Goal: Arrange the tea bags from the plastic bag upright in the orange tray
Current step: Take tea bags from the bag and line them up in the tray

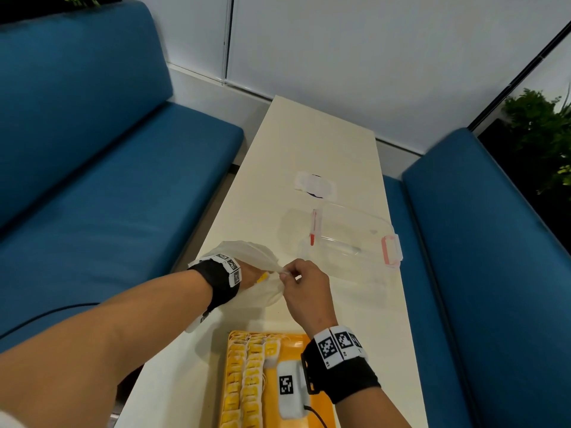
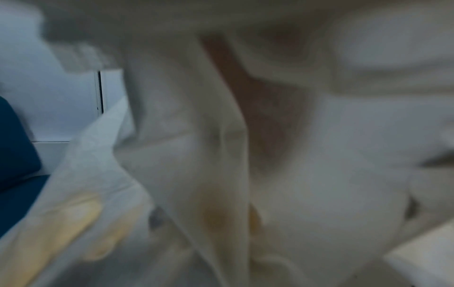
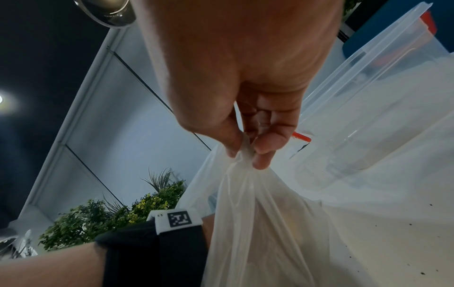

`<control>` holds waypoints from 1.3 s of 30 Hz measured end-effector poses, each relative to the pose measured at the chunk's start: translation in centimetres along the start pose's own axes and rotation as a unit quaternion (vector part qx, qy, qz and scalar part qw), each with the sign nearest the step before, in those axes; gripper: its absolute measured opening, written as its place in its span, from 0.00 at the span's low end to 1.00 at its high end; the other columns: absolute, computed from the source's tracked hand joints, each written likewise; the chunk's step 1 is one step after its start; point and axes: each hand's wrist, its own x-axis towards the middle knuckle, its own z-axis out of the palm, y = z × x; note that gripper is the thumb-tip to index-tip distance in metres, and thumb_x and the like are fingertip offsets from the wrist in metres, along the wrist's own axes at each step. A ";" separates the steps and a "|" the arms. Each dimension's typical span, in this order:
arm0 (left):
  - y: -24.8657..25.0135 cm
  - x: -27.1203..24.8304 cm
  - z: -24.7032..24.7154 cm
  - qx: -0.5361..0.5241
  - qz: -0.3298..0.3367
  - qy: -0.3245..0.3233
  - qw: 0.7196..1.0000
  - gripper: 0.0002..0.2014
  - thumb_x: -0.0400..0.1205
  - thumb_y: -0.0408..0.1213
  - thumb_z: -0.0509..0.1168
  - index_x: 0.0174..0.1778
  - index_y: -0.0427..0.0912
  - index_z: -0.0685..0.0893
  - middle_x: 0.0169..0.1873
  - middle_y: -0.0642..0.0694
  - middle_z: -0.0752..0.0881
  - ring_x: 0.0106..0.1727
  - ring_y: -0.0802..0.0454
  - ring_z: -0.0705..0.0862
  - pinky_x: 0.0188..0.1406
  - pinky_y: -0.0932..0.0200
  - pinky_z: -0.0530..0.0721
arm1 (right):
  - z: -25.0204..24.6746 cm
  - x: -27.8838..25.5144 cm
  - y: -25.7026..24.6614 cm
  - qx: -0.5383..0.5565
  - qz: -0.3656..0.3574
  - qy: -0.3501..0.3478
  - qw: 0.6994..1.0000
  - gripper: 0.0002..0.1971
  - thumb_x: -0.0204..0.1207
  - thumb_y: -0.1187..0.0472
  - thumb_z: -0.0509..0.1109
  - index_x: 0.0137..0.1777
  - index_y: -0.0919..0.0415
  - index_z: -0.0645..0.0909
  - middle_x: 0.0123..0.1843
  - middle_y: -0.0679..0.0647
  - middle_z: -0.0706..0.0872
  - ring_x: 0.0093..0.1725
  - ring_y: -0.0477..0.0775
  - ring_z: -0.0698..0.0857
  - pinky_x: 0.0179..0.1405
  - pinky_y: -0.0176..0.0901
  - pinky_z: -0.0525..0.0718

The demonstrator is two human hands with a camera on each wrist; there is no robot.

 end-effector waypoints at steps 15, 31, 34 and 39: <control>0.7 -5.5 -5.6 -0.161 0.008 -0.012 0.987 0.12 0.75 0.28 0.60 0.32 0.49 0.82 0.38 0.50 0.86 0.35 0.51 0.83 0.39 0.50 0.87 | -0.5 0.5 -0.2 0.070 0.061 0.037 0.995 0.09 0.79 0.64 0.68 0.38 0.52 0.82 0.39 0.51 0.88 0.36 0.57 0.89 0.39 0.52 0.90; 2.1 -13.3 -3.6 -0.811 -0.120 0.171 0.546 0.12 0.84 0.32 0.71 0.63 0.38 0.86 0.50 0.37 0.89 0.52 0.44 0.91 0.56 0.44 0.85 | 0.0 -0.9 0.2 0.078 0.030 0.005 0.997 0.07 0.79 0.61 0.68 0.39 0.50 0.81 0.45 0.54 0.87 0.36 0.57 0.89 0.32 0.50 0.90; 3.1 -14.0 -2.4 -0.847 -0.131 0.151 0.493 0.15 0.83 0.31 0.71 0.66 0.36 0.85 0.52 0.37 0.90 0.56 0.41 0.91 0.68 0.36 0.81 | -0.5 -2.0 0.7 0.055 0.016 -0.021 0.998 0.05 0.76 0.54 0.72 0.49 0.43 0.81 0.53 0.45 0.82 0.43 0.45 0.87 0.49 0.53 0.89; 4.9 -14.9 -1.0 -0.878 -0.142 0.125 0.439 0.14 0.83 0.30 0.70 0.65 0.36 0.86 0.54 0.35 0.91 0.58 0.38 0.91 0.59 0.41 0.90 | -2.1 -5.4 0.7 0.030 -0.060 0.022 0.997 0.14 0.77 0.54 0.76 0.61 0.42 0.81 0.59 0.36 0.74 0.50 0.39 0.84 0.40 0.29 0.79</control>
